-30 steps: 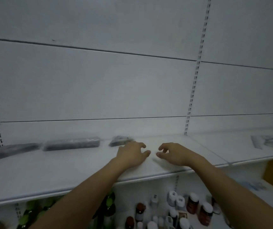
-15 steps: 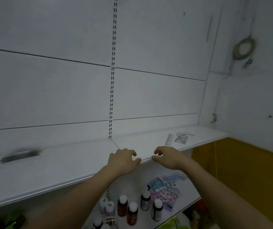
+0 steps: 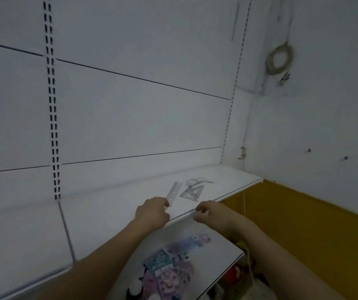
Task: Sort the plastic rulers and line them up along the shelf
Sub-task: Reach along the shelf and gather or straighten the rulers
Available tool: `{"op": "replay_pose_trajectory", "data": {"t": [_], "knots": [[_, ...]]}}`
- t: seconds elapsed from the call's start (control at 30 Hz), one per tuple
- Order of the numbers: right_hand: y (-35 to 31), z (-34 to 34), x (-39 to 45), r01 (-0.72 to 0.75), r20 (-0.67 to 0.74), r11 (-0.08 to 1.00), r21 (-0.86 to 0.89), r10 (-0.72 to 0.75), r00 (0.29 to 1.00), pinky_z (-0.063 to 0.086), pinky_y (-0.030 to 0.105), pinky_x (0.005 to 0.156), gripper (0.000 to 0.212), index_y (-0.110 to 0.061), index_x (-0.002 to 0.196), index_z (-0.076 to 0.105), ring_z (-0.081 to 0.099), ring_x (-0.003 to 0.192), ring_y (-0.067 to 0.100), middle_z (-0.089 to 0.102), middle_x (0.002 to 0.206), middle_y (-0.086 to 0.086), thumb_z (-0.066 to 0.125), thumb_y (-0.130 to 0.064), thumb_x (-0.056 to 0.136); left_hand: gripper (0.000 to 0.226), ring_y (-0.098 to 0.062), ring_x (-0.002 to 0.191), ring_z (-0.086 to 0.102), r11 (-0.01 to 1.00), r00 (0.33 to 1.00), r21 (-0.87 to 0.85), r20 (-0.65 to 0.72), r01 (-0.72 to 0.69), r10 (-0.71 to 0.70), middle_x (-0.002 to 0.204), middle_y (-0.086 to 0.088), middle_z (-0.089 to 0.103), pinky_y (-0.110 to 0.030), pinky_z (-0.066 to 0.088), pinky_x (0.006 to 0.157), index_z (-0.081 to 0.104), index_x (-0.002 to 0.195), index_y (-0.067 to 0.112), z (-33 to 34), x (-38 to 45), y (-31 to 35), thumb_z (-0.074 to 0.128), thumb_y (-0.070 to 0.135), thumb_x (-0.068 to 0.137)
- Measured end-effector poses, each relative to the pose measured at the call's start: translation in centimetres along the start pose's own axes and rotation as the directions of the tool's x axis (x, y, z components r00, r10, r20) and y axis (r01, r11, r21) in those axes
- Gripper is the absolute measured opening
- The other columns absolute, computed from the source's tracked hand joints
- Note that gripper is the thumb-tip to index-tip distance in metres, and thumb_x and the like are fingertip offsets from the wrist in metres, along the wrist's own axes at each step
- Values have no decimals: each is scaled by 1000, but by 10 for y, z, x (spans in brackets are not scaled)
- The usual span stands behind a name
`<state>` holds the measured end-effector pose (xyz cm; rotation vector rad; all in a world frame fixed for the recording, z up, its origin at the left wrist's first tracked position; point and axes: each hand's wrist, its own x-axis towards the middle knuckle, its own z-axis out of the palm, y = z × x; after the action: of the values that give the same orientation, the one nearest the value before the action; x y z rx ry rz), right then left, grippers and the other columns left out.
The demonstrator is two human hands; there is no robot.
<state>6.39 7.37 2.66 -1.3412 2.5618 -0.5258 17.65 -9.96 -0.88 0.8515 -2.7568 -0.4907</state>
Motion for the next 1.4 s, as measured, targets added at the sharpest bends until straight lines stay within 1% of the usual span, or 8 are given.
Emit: {"op": "replay_pose_trajectory", "data": {"t": [0.13, 0.3, 0.63, 0.9, 1.0, 1.17, 1.27, 1.4], "knots": [[45, -9, 56, 6, -61, 1000, 3, -6, 998, 44, 29, 95, 46, -16, 133, 54, 54, 114, 17, 54, 133, 4, 53, -42, 95, 43, -23, 116, 51, 999, 995, -32, -93, -28, 25, 129, -3, 52, -33, 44, 92, 49, 134, 21, 23, 54, 10, 51, 26, 91], [87, -5, 111, 51, -77, 999, 12, -50, 996, 34, 27, 104, 44, -17, 138, 48, 45, 128, 16, 46, 142, 1, 50, -35, 98, 42, -25, 114, 50, 1000, 997, 19, -79, 2, 0, 127, -9, 51, -36, 46, 93, 49, 133, 12, 48, 95, 17, 44, 29, 95], [115, -11, 210, 319, 99, 947, -35, -315, 944, 34, 22, 94, 46, -22, 136, 51, 47, 125, 14, 49, 142, -2, 58, -38, 93, 17, -19, 86, 54, 996, 990, 42, -120, 83, -77, 104, -9, 61, -29, 41, 72, 49, 89, 13, 59, 108, 16, 35, 14, 99], [148, -13, 233, 445, 133, 894, -41, -437, 890, 38, 33, 98, 65, -20, 133, 55, 43, 124, 27, 48, 134, 6, 64, -58, 81, 26, -26, 93, 59, 962, 942, 52, -225, 269, -251, 106, -9, 66, -33, 48, 78, 63, 104, 11, 67, 81, 49, 44, 4, 89], [159, -14, 237, 465, 150, 883, -63, -452, 879, 38, 35, 98, 65, -22, 125, 58, 39, 123, 27, 46, 126, 7, 64, -66, 77, 19, -25, 87, 57, 946, 914, 45, -276, 321, -297, 102, -8, 65, -30, 42, 69, 60, 101, 11, 73, 63, 67, 44, 6, 91], [172, -19, 234, 470, 122, 882, 7, -468, 875, 40, 35, 95, 61, -21, 110, 59, 41, 119, 25, 50, 121, 6, 70, -66, 71, 21, -18, 70, 44, 948, 891, 37, -355, 315, -282, 75, 4, 46, -31, 30, 60, 46, 80, 14, 82, 41, 92, 52, 26, 96], [177, -24, 236, 414, 86, 905, 100, -423, 902, 45, 33, 85, 62, -18, 105, 59, 48, 104, 19, 54, 112, 2, 79, -61, 65, 16, -20, 77, 52, 938, 879, 17, -355, 348, -319, 82, 1, 56, -32, 38, 64, 53, 83, 10, 85, 34, 95, 60, 22, 91], [181, -29, 245, 309, 39, 869, 386, -350, 936, 46, 34, 76, 44, -13, 91, 55, 58, 94, 24, 59, 102, 5, 88, -30, 67, 21, -24, 97, 62, 911, 851, -11, -355, 412, -388, 104, -5, 69, -33, 49, 83, 68, 106, 10, 76, 36, 96, 68, 17, 86]]}}
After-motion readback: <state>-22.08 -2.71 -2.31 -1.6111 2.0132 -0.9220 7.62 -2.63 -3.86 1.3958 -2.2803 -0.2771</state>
